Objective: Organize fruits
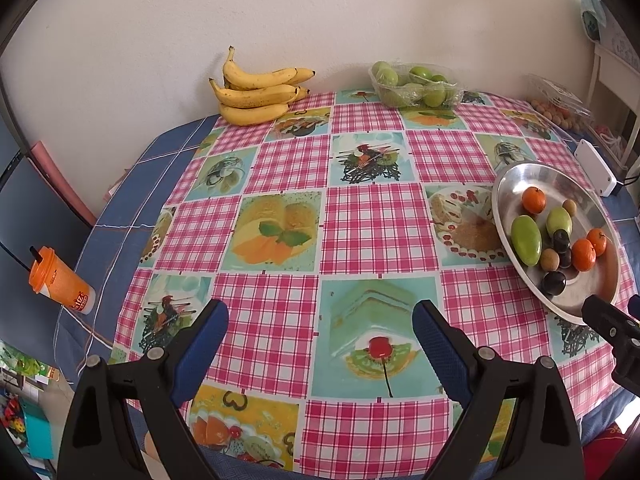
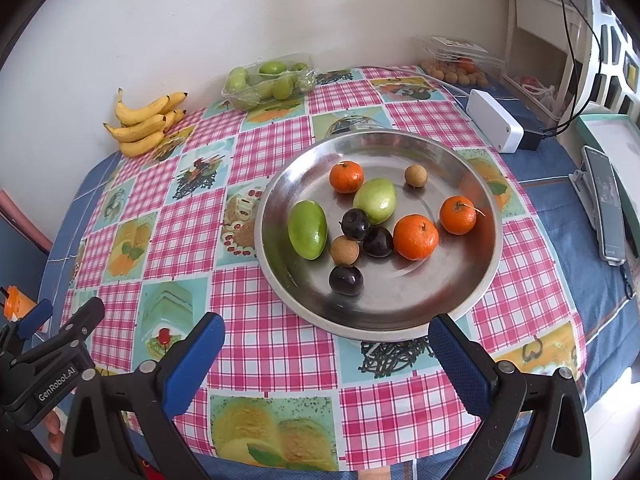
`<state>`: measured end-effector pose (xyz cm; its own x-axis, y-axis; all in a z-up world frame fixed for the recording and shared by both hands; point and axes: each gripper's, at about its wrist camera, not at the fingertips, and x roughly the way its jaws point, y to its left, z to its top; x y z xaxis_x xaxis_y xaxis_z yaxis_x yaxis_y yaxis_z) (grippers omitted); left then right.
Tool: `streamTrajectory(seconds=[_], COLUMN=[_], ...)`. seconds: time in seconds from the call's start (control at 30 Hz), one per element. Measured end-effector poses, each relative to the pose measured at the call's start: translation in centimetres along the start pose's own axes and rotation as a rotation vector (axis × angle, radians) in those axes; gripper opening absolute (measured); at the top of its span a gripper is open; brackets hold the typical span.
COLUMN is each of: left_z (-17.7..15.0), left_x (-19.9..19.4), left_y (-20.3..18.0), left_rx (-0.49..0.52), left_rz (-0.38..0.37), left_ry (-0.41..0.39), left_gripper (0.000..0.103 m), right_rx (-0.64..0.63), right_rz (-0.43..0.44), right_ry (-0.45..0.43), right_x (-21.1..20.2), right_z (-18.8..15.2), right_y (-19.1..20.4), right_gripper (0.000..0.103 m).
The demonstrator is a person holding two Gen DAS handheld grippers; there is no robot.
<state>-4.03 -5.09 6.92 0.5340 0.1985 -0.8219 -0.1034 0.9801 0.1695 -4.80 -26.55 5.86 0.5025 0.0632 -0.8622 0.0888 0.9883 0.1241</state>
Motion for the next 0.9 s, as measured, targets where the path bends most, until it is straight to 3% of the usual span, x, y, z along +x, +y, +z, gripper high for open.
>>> streamTrajectory(seconds=[0.9], left_z=[-0.04], left_x=[0.58], left_y=[-0.15], left_rx=[0.012], left_rz=[0.003], left_ry=[0.023], left_gripper=[0.094], right_rx=[0.005], right_rz=[0.002], right_ry=[0.01], right_x=[0.39], right_z=[-0.29], right_y=[0.17], right_gripper=[0.103])
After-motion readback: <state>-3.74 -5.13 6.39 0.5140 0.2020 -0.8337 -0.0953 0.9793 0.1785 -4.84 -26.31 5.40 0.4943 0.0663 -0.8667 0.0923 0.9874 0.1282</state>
